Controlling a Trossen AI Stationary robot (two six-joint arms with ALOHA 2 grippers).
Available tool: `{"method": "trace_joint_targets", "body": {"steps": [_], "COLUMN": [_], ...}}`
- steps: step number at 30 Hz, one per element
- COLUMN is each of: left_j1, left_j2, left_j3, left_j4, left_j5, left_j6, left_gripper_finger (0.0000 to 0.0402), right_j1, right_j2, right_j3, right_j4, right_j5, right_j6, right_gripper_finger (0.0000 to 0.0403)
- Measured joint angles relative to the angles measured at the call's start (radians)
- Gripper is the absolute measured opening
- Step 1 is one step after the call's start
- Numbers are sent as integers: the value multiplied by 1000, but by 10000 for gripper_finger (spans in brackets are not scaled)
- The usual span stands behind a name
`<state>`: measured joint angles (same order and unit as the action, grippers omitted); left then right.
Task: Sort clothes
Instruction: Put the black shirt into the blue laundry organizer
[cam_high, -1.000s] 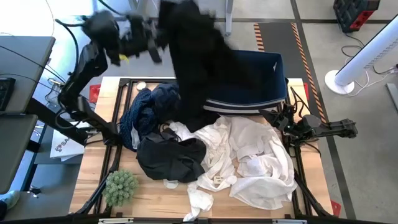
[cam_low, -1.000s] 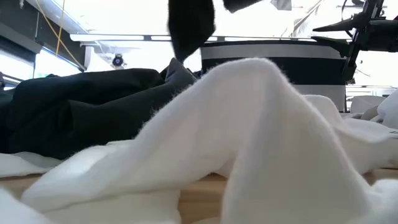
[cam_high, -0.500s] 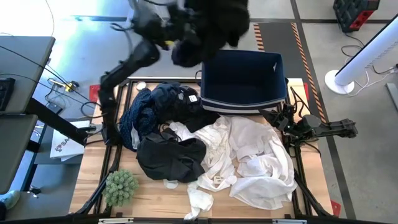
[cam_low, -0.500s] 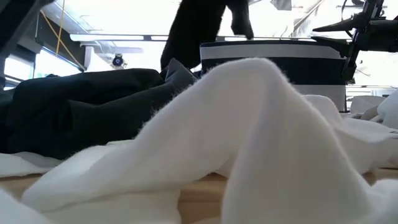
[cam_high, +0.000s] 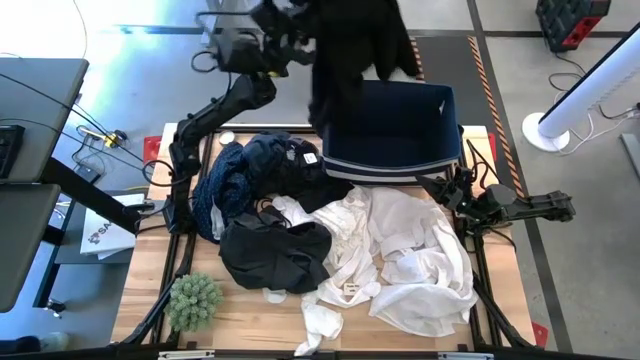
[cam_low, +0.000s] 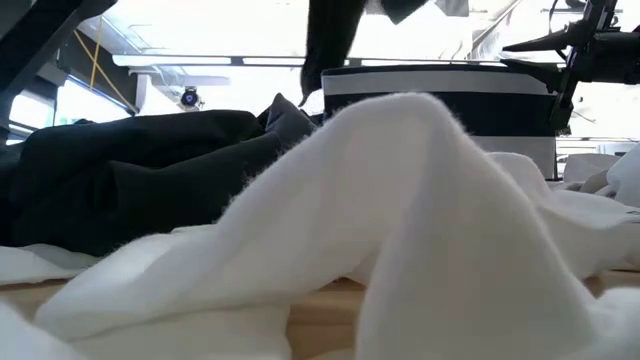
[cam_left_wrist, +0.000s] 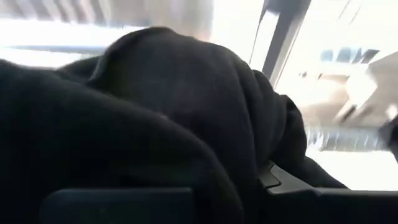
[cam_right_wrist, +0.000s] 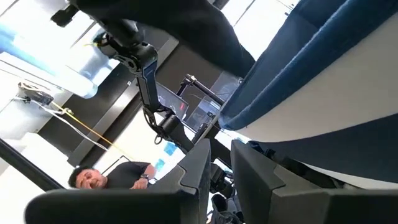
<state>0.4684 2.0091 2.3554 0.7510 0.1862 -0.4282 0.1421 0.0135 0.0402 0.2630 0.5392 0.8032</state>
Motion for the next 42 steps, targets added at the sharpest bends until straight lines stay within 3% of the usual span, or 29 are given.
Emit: {"method": "trace_joint_targets", "body": {"steps": [3,14,20,24,30,38,42], "left_j1": [-1,-36,-26,-24,-44,-38,-49], "left_j2": [-10,19,-5,-35,-54,-26,41], "left_j3": [1,-2,2,2,2,1,1], "left_j4": [104,151,368,333,332,53,88], "left_j5": [-36,-29,93,207,192,112,58], "left_j6": [-13,-99,-223,-240,-121,111,119], "left_gripper_finger": [34,34,34,34,34,34,34], "right_j1": [0,0,0,0,0,0,0], "right_j2": [0,0,0,0,0,0,0], "right_j3": [0,0,0,0,0,0,0], "right_j4": [-3,-14,-31,-41,-42,-44,-49], "right_j5": [0,0,0,0,0,-9,-37], "right_j6": [4,9,8,8,8,34,45], "right_gripper_finger": [59,59,59,59,59,59,59]}}
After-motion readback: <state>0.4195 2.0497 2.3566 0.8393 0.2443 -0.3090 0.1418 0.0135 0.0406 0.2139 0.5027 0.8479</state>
